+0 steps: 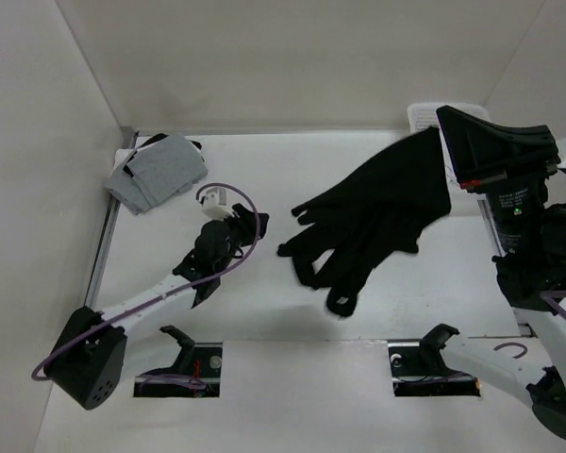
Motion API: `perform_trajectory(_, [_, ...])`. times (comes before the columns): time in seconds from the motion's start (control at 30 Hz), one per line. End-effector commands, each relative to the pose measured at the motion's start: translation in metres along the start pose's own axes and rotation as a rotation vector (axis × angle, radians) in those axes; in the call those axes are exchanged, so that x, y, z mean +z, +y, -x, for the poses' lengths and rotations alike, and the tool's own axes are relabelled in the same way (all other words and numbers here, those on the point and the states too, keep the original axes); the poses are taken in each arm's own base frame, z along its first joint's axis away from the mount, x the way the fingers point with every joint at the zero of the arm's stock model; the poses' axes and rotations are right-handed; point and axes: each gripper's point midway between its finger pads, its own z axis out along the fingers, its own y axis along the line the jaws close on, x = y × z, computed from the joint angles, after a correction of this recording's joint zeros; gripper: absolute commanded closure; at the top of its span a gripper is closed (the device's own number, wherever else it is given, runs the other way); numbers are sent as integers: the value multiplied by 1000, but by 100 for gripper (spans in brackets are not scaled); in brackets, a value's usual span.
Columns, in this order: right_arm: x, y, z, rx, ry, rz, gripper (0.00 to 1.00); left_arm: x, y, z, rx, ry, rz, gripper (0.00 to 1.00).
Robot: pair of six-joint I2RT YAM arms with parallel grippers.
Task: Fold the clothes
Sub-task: Move the tank top to the center of the board
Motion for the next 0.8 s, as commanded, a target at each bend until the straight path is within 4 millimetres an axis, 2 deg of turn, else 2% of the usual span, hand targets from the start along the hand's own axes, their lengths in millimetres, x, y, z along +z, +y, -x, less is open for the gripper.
perform_trajectory(0.0, [10,-23,-41,-10,88,-50,99,-14,21,15,-25,-50,68,60])
perform_trajectory(0.07, [14,-61,-89,30,173,-123,98,-19,31,21,-31,-66,93,60])
perform_trajectory(0.1, [14,-72,-105,43,198,-143,98,-20,36,23,-33,-69,108,60])
perform_trajectory(0.23, [7,-176,-206,87,355,-322,98,-26,58,27,-42,-75,172,60])
perform_trajectory(0.33, [8,-279,-256,64,429,-495,99,-27,73,25,-39,-67,212,60])
perform_trajectory(0.37, [7,-295,-262,63,440,-527,99,-27,76,23,-37,-58,222,60])
perform_trajectory(0.4, [2,-320,-275,77,476,-583,99,-27,78,19,-34,-42,229,60])
perform_trajectory(0.43, [-9,-331,-287,94,530,-621,97,-28,80,13,-25,-16,233,60])
perform_trajectory(0.5, [-29,-334,-298,86,588,-641,91,-28,79,7,-9,7,229,60])
perform_trajectory(0.6, [-104,-297,-336,63,765,-632,72,-28,69,-14,53,80,189,61])
perform_trajectory(0.63, [-120,-289,-343,65,799,-628,69,-27,69,-20,71,98,187,62])
perform_trajectory(0.67, [-160,-265,-358,82,886,-617,62,-27,68,-25,78,112,186,62])
perform_trajectory(0.7, [-203,-232,-375,110,1001,-579,58,-25,69,-28,79,121,192,62])
perform_trajectory(0.73, [-227,-211,-383,131,1070,-549,55,-21,69,-29,76,128,195,62])
perform_trajectory(0.77, [-258,-180,-392,160,1164,-507,52,-18,67,-30,73,131,189,62])
